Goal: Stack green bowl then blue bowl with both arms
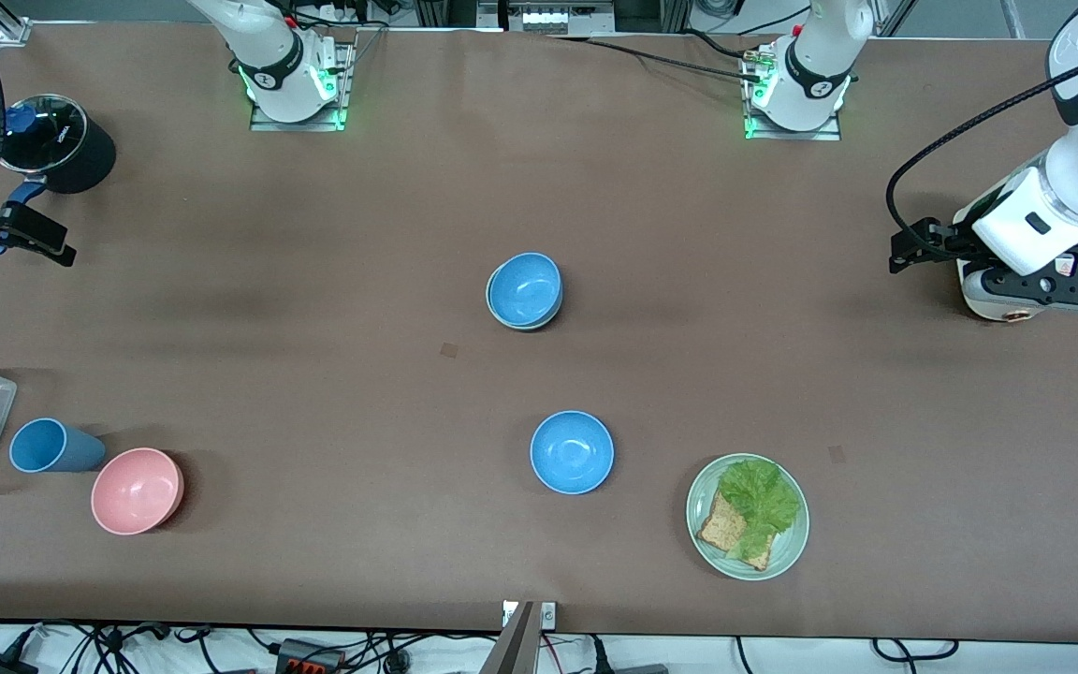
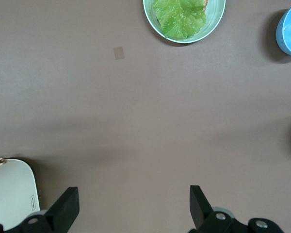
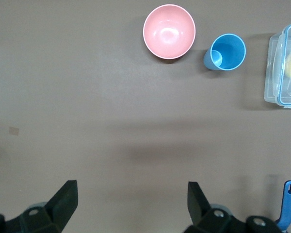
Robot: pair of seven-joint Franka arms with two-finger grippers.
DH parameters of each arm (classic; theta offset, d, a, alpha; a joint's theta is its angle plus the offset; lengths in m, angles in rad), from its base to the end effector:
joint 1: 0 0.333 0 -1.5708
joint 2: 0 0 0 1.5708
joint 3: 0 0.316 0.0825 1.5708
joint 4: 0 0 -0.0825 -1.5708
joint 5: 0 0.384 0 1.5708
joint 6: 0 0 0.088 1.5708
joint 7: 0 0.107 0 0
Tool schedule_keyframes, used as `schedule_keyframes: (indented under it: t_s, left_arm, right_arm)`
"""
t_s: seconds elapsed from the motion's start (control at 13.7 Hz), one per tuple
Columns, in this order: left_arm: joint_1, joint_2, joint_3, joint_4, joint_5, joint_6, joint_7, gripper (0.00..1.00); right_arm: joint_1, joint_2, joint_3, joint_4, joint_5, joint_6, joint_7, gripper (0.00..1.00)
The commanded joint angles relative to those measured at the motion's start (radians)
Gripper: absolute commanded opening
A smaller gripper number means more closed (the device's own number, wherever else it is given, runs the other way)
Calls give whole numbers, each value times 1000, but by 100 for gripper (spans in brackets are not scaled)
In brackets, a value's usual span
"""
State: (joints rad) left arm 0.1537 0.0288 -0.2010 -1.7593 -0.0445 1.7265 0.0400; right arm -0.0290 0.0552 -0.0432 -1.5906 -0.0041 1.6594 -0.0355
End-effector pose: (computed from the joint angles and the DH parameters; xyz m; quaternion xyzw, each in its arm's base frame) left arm 0.5647 -0.0296 0.5325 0.9984 -0.0395 -0.0306 0.0246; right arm 0.5769 -0.0415 0.5917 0.9998 -0.0181 0.0066 0.0036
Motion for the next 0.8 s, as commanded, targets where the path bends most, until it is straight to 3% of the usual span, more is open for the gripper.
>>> schedule_keyframes:
  t_s: [0.0,0.44,0.73]
  left_arm:
    - [-8,-35,12,-34,-15,10,-14,100]
    - [-19,-35,26,-34,-14,5,-204,100]
    - [-23,-35,26,-34,-9,-13,-204,100]
  right_arm:
    - [0,-26,3,-26,-11,2,-21,100]
    - [0,-26,3,-26,-11,3,-30,100]
    - [-2,-23,3,-26,-11,-3,-30,100]
